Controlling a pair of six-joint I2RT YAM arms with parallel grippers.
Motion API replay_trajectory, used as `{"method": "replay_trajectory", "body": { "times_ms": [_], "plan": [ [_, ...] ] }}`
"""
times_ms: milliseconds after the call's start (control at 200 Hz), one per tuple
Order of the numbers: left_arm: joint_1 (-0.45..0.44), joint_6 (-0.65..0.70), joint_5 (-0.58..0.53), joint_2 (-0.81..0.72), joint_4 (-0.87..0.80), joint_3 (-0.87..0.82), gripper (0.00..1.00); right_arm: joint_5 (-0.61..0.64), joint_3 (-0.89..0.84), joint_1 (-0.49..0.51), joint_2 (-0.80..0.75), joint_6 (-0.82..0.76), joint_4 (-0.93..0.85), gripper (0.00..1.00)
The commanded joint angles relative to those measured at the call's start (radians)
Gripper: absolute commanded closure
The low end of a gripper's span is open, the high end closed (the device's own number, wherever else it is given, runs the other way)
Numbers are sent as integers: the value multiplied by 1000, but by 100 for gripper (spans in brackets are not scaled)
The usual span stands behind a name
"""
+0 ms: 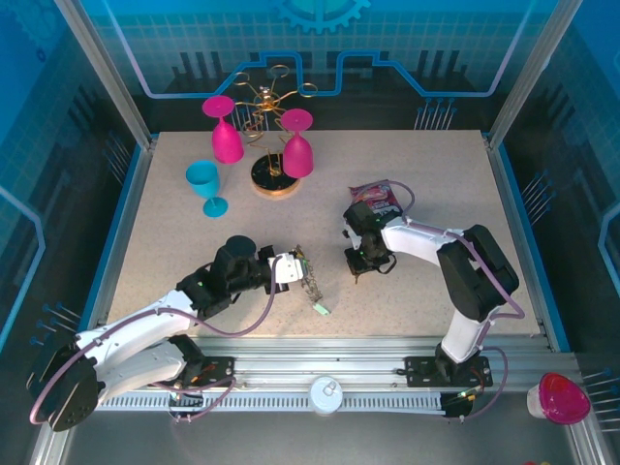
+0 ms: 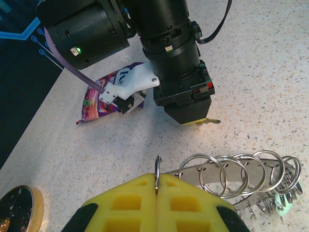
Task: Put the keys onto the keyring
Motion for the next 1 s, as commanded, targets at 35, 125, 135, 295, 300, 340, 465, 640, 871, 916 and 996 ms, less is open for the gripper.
{"method": "replay_trajectory", "body": {
  "times_ms": [35, 125, 135, 295, 300, 340, 465, 640, 871, 916, 996],
  "plan": [
    [-5, -27, 7, -4, 41, -3, 100, 16, 9, 11, -24, 12, -41, 81],
    [-6, -27, 7, -4, 40, -1, 100, 14, 6, 14, -36, 15, -44, 83],
    [-6, -27, 7, -4, 40, -2, 100, 13, 5, 14, -36, 16, -44, 83],
    [-5, -26, 7, -3, 36, 0, 100, 4, 7, 17, -41, 21, -42, 87],
    [-6, -25, 7, -4, 36, 0, 100, 5, 7, 17, -41, 21, -42, 87],
    [-5, -25, 7, -4, 35, 0, 100, 4, 6, 16, -39, 23, -40, 89],
    [-6, -22, 4, -7, 28, 3, 100, -3, 5, 18, -33, 26, -37, 89],
    [-5, -19, 3, -8, 26, 3, 100, -6, 5, 17, -19, 26, -37, 85],
    [-5, -17, 2, -8, 23, 4, 100, -4, 11, 19, -16, 26, -40, 88],
    [-6, -16, 3, -8, 22, 4, 100, -4, 11, 20, -14, 26, -40, 88],
    [-5, -17, 3, -11, 19, 5, 100, -4, 12, 20, -10, 26, -41, 88]
  ]
}}
